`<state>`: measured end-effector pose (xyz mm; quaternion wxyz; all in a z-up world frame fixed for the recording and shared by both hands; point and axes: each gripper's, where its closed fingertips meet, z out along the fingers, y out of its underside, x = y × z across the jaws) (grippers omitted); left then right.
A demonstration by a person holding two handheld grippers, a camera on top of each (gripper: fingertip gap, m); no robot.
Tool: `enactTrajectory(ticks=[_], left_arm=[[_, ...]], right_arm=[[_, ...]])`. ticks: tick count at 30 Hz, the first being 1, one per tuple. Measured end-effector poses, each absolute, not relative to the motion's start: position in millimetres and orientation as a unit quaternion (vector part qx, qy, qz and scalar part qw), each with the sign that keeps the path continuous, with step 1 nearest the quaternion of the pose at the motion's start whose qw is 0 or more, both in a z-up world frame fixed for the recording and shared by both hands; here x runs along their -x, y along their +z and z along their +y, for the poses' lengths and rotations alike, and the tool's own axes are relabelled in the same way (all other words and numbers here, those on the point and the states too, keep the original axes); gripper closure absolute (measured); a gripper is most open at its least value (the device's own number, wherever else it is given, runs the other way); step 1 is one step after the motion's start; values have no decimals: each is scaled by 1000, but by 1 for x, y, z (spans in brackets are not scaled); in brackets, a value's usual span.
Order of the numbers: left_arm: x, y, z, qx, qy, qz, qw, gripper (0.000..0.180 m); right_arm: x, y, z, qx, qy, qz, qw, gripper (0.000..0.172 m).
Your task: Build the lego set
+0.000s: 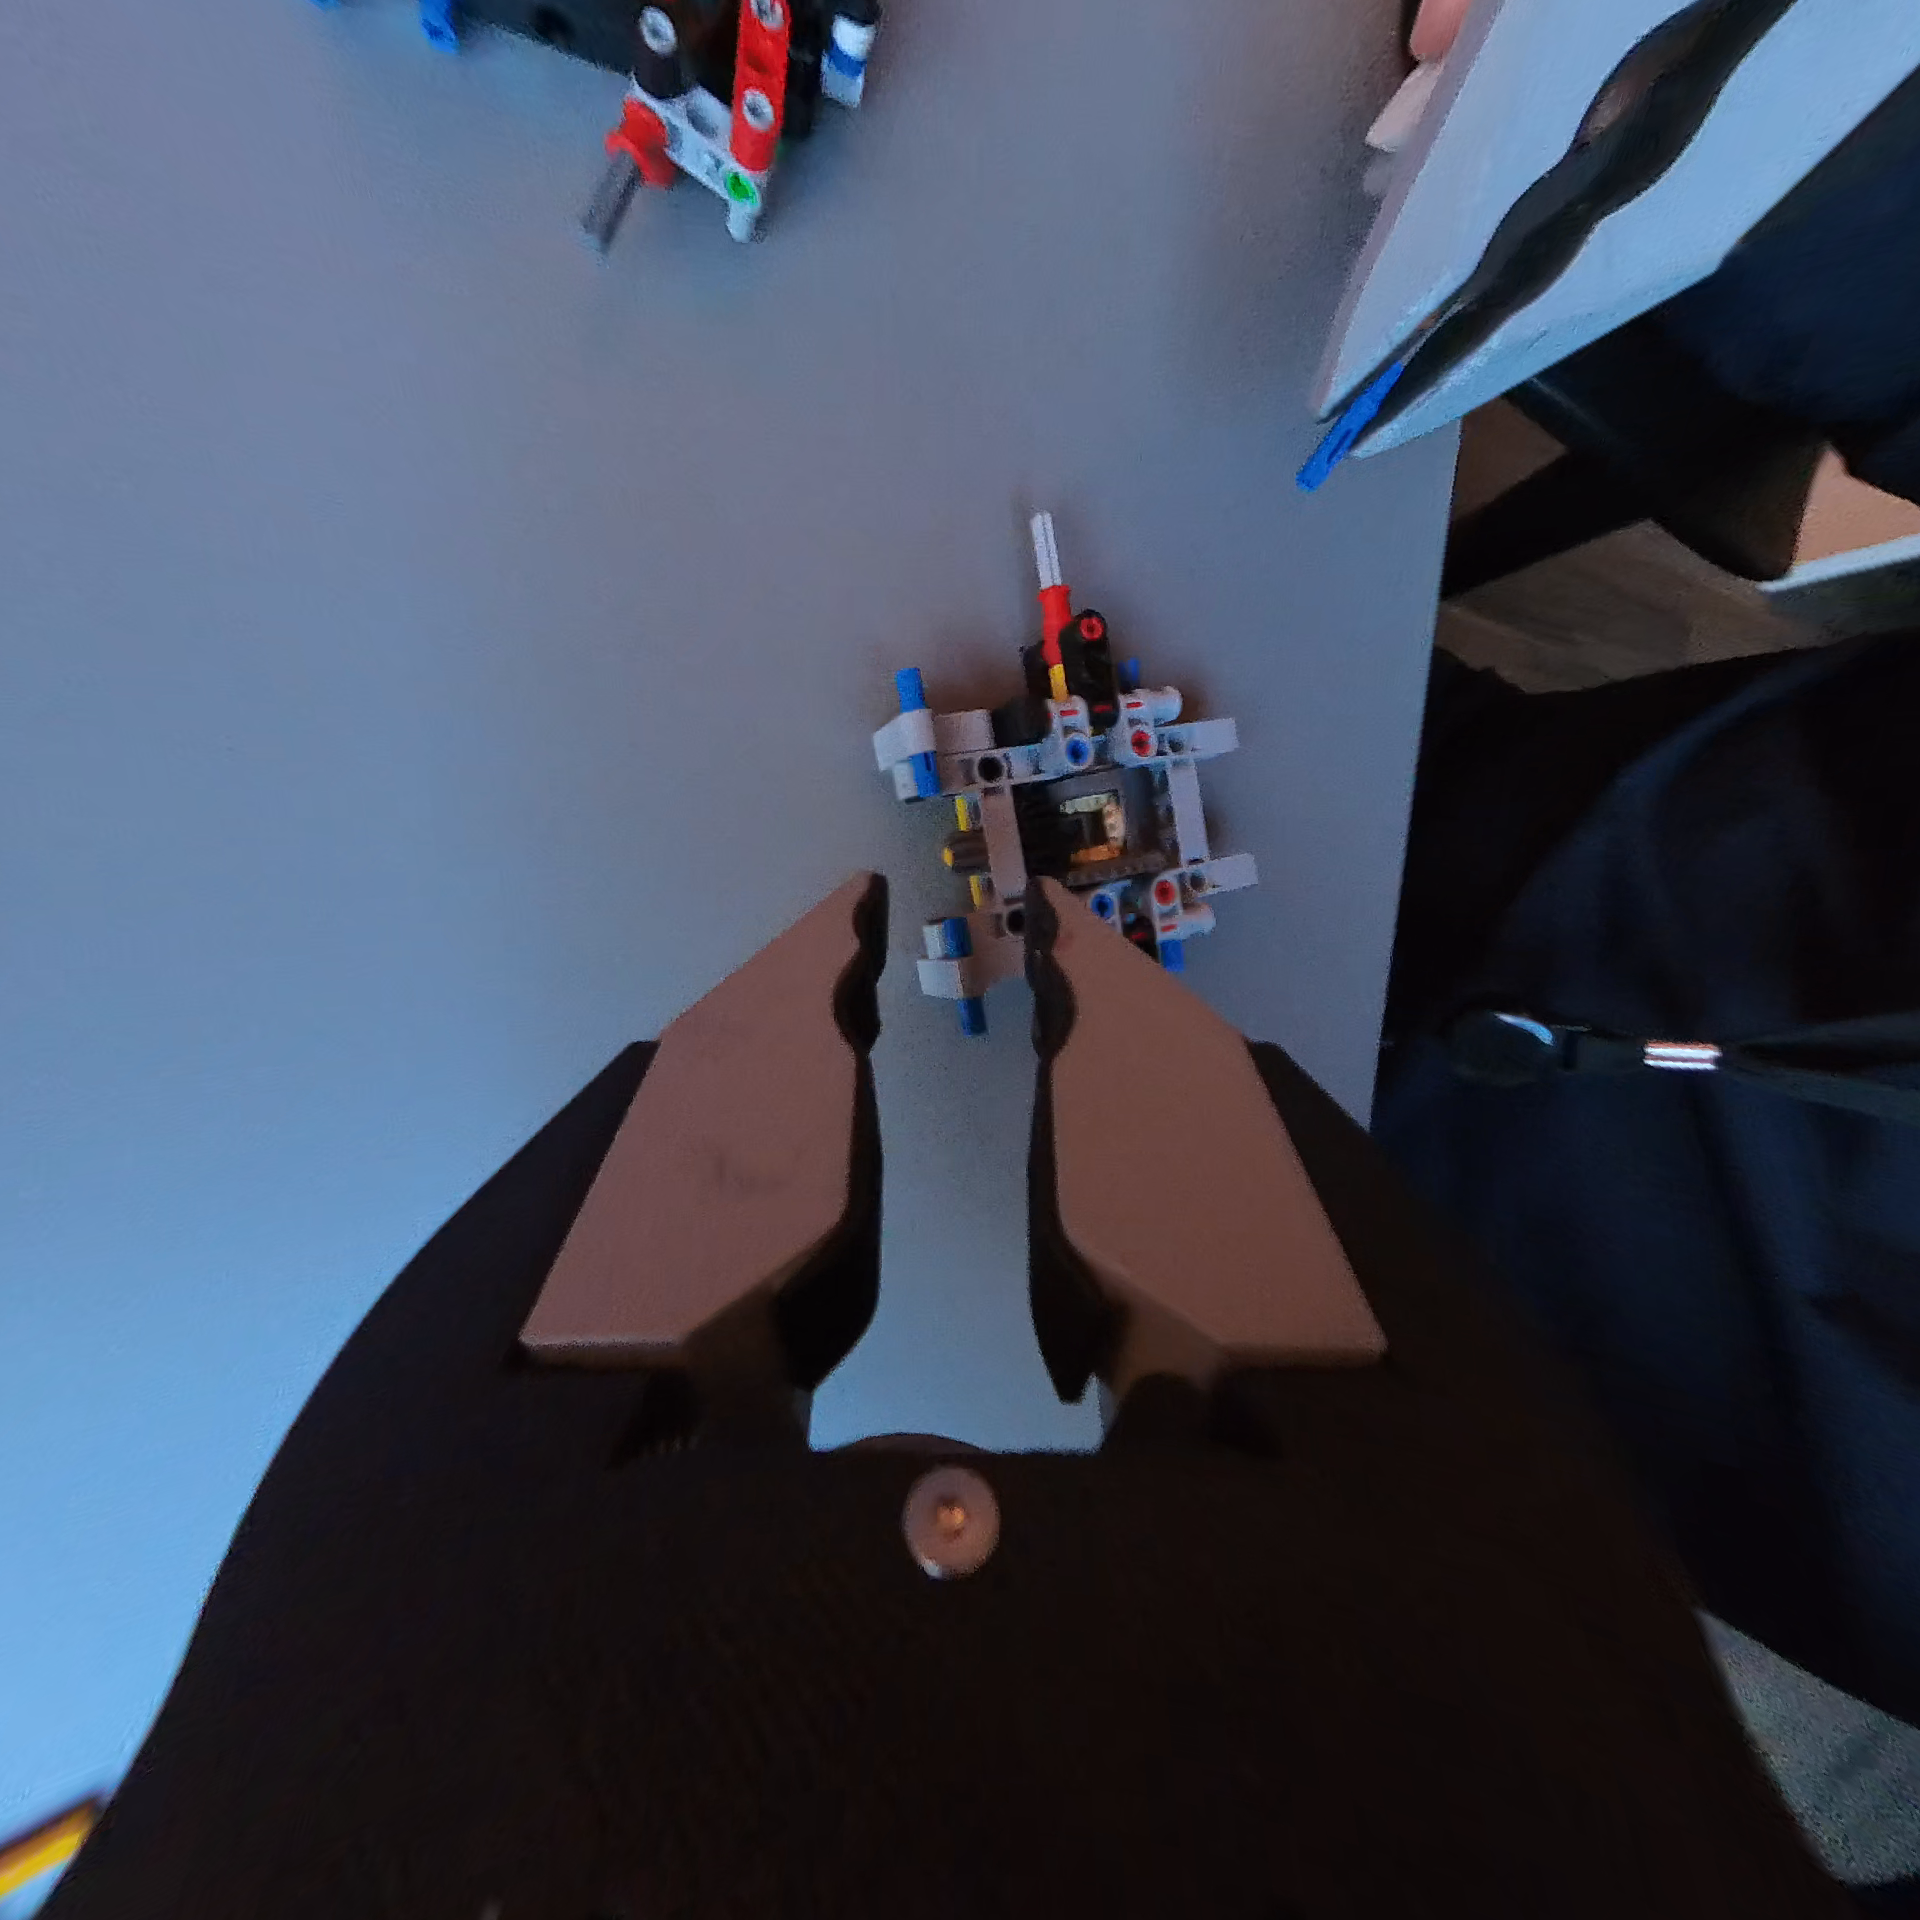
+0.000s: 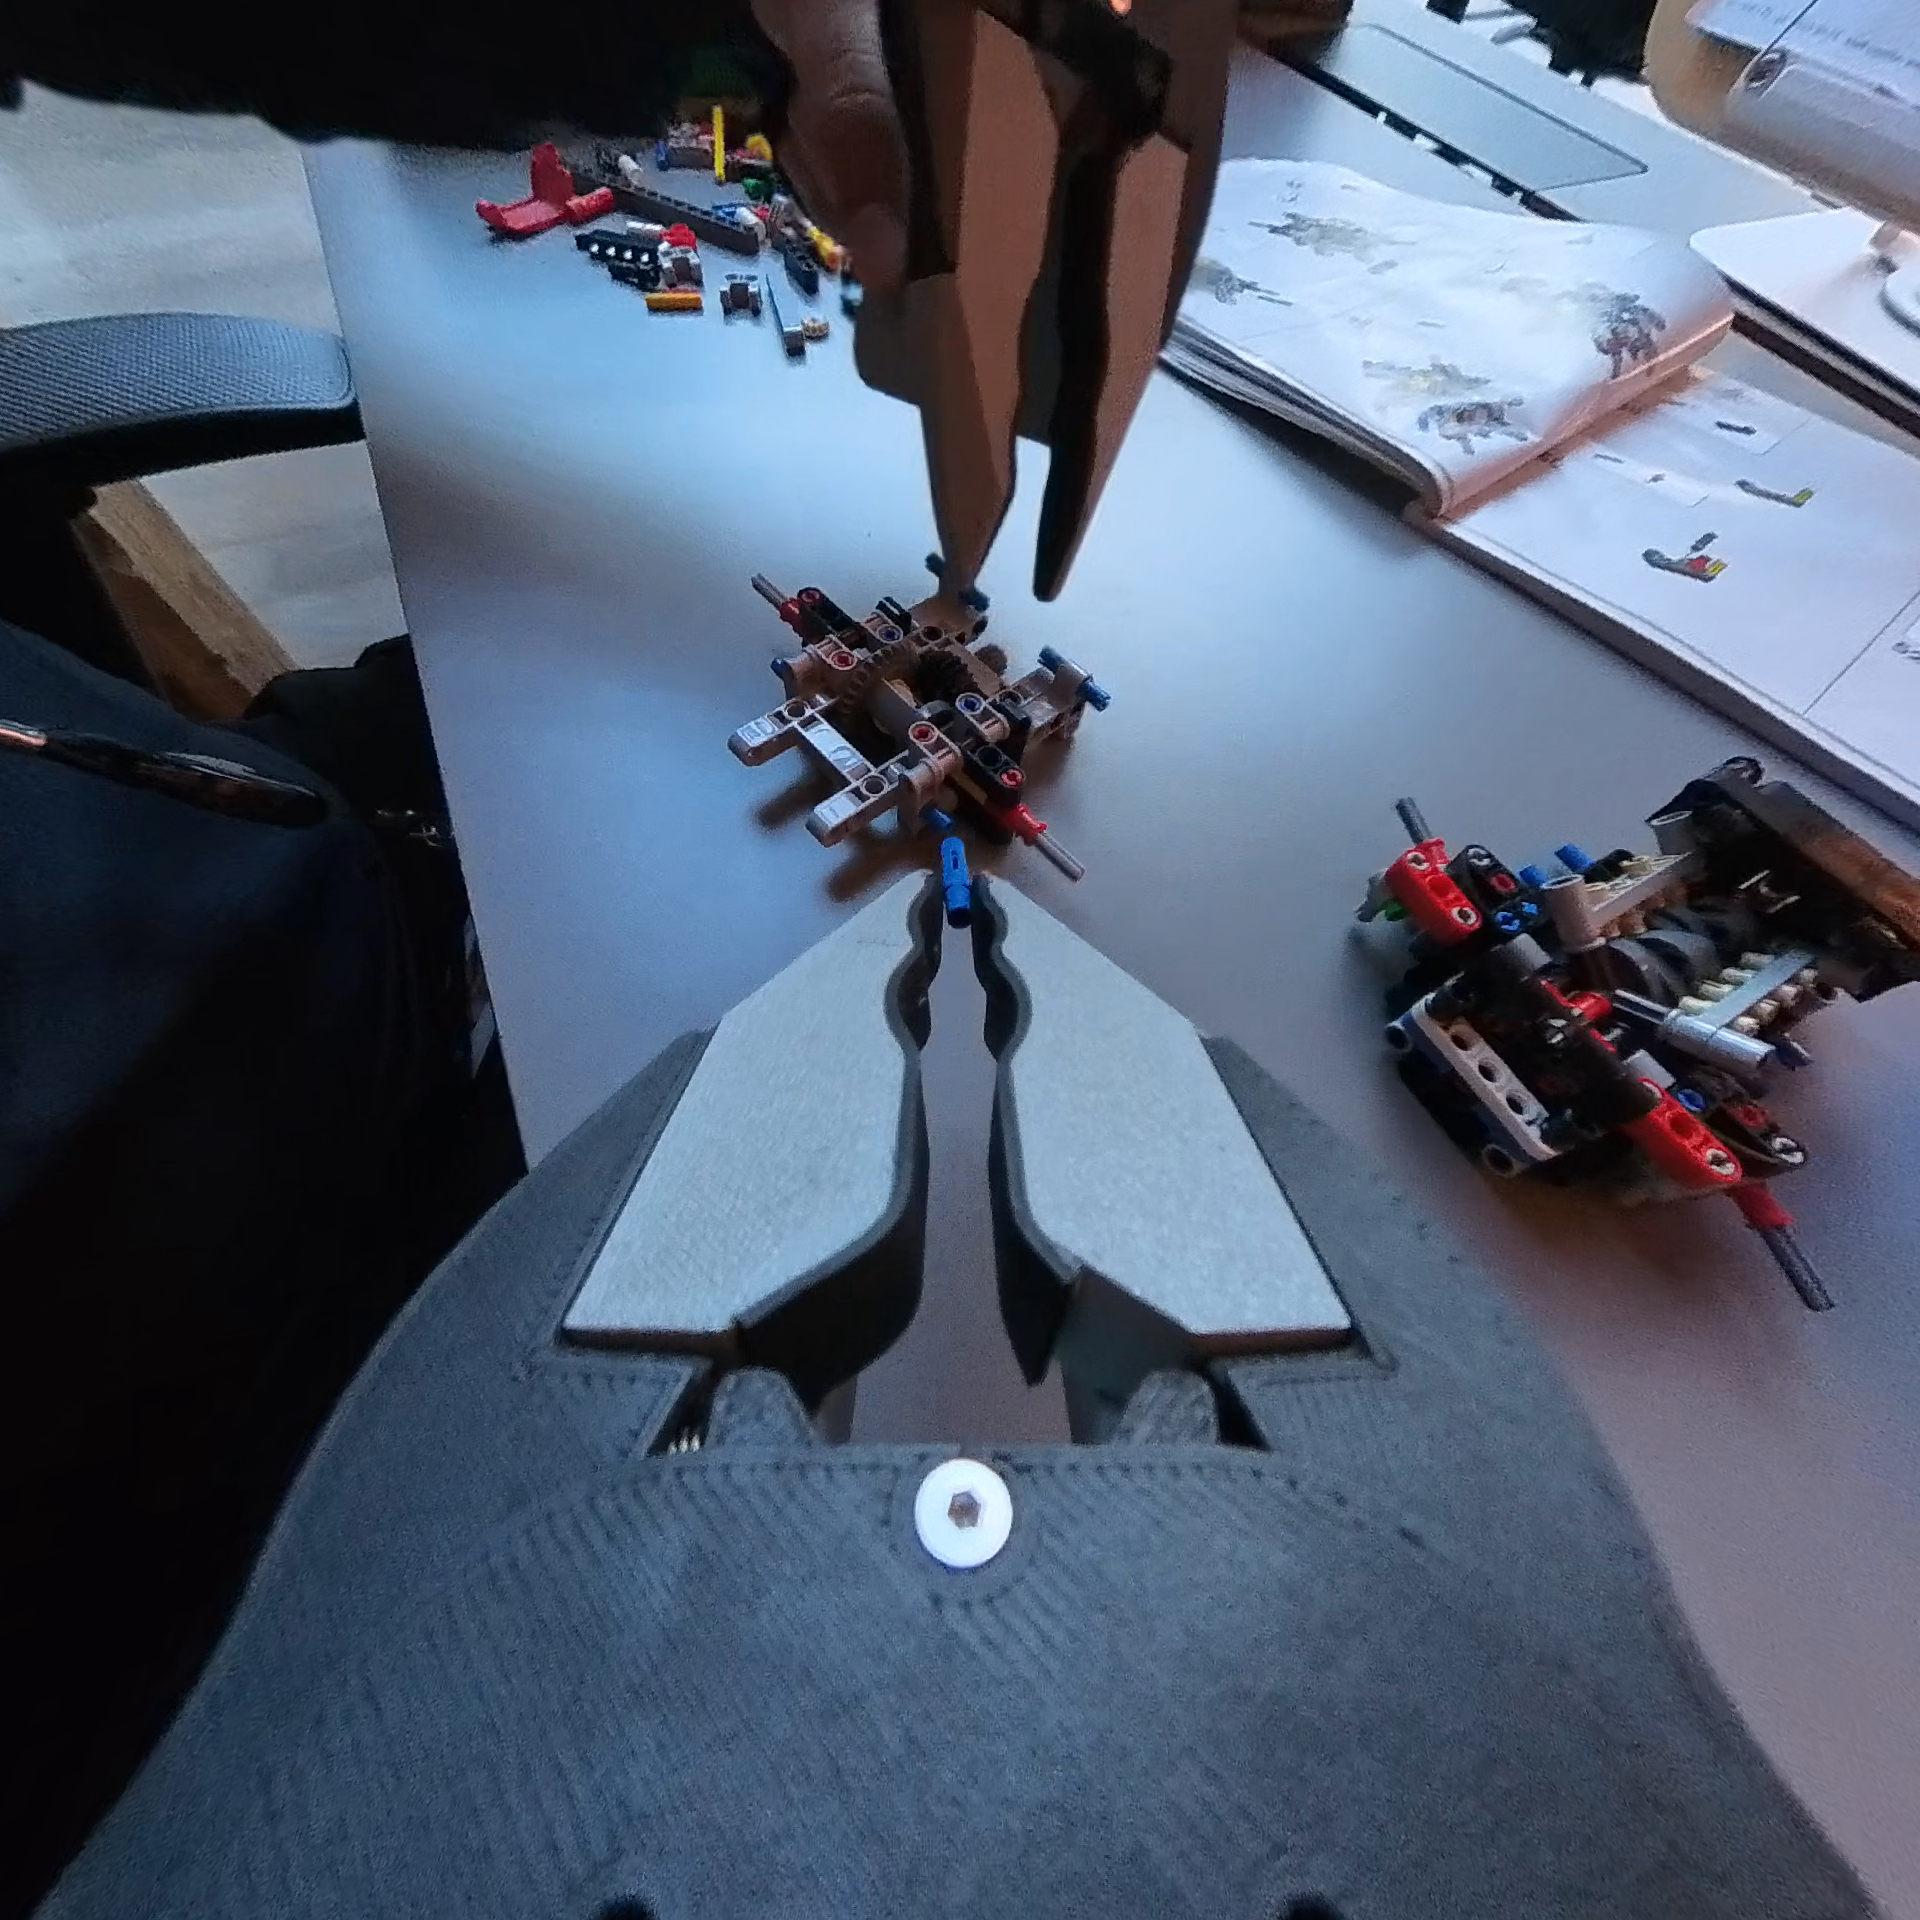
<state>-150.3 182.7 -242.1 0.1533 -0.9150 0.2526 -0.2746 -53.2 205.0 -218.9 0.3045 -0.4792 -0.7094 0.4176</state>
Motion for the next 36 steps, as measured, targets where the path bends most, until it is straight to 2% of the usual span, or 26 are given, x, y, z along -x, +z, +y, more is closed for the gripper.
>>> enactTrajectory(ticks=[5,11,13,18,22,28,32,36], left_arm=[[149,-257,175,914,-295,267,74,153],[137,-248,173,891,-383,241,42,152],[138,-259,172,894,-376,245,19,161],[130,-258,170,879,-412,240,-6,164],[127,-257,172,879,-411,243,-5,166],[115,-240,169,873,-408,267,14,173],[109,-238,169,875,-396,279,22,163],[105,-236,169,872,-395,289,31,163]], right_arm=[[51,-222,205,476,420,-713,297,170],[49,-223,199,471,442,-713,273,169],[50,-221,190,470,462,-710,247,169],[56,-219,158,466,488,-713,192,170],[64,-244,152,487,438,-737,169,170],[68,-256,153,507,413,-742,145,170],[67,-259,150,501,408,-751,134,170],[64,-259,147,491,410,-757,132,170]])
